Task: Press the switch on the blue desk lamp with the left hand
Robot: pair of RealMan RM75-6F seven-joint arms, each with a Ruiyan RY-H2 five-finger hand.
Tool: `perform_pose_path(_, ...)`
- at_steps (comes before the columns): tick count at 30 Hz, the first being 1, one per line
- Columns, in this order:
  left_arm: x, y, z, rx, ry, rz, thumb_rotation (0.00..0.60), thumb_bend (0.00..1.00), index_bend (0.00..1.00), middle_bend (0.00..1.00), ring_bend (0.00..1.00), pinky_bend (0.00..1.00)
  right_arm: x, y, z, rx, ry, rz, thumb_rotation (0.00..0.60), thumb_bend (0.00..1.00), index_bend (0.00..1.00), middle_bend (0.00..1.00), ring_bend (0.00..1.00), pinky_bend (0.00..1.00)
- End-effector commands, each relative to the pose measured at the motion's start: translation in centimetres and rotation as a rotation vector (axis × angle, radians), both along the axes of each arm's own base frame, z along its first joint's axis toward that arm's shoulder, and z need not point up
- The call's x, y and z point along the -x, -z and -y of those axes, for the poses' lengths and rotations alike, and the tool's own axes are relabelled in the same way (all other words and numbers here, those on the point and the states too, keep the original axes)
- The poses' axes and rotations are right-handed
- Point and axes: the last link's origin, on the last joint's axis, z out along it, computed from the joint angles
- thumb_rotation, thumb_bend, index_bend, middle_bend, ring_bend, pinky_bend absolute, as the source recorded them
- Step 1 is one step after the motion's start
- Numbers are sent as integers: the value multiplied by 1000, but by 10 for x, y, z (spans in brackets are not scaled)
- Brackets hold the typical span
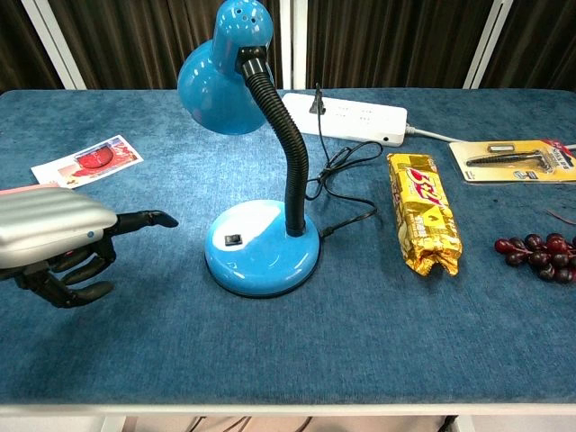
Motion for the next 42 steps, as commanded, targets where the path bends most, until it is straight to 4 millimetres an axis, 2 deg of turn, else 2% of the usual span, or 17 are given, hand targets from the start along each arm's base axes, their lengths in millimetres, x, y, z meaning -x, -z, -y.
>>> perform_pose_path(1,-4,4,-2,6,8,-3,600,437,2,778,731,802,0,0,0,1,1,2,600,198,0,0,0,0)
perform_pose_path(25,-25,27,-3,50,31,8,600,437,0,780,731,802,10,-6,0,11,20,19,600,198,0,0,0,0)
perform_pose_path(42,-33,32,-3,46,45,-4,600,438,0,780,732,802,16,-10,-1,19,28,28,600,198,0,0,0,0)
